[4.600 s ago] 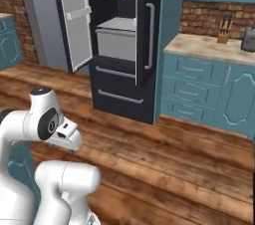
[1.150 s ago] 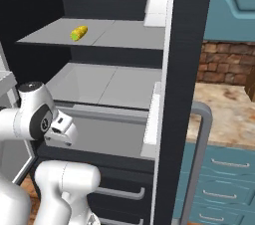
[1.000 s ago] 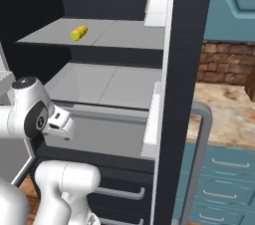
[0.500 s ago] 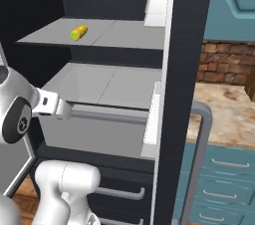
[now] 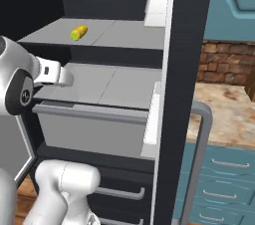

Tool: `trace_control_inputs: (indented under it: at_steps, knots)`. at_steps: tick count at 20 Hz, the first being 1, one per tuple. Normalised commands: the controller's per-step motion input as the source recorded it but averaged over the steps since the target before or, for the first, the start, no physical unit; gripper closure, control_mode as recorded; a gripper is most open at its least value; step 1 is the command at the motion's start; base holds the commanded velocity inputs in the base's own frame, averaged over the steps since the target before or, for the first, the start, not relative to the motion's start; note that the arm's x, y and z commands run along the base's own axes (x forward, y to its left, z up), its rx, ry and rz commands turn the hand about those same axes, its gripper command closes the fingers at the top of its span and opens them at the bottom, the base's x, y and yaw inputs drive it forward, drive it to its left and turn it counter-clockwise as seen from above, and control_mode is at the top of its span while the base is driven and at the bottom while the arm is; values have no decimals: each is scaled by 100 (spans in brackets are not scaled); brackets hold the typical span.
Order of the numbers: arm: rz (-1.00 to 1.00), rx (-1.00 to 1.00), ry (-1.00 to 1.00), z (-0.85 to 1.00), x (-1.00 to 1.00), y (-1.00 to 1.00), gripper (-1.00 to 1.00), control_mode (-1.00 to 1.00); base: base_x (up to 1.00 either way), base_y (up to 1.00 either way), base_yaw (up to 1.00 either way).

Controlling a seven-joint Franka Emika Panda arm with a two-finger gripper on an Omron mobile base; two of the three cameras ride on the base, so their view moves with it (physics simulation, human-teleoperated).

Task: Gather the cucumber and corn from the fridge and place them on a tray on the dining counter. Then gather the chicken drumstick and steak from the fridge and place them on the other tray.

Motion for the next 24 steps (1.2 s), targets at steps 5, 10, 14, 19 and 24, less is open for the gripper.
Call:
trace_control_inputs:
  at_steps: [5,10,14,19,24]
  knots:
    - [0,0,-17,40,73,5,-100,-100,0,0,0]
    - [0,0,-19,12,92,30,-100,-100,0,0,0]
    - [0,0,-4,61,53,6,-100,-100,0,0,0]
    - [0,0,-1,53,44,7,-100,-100,0,0,0]
    - [0,0,-2,2,58,34,-100,-100,0,0,0]
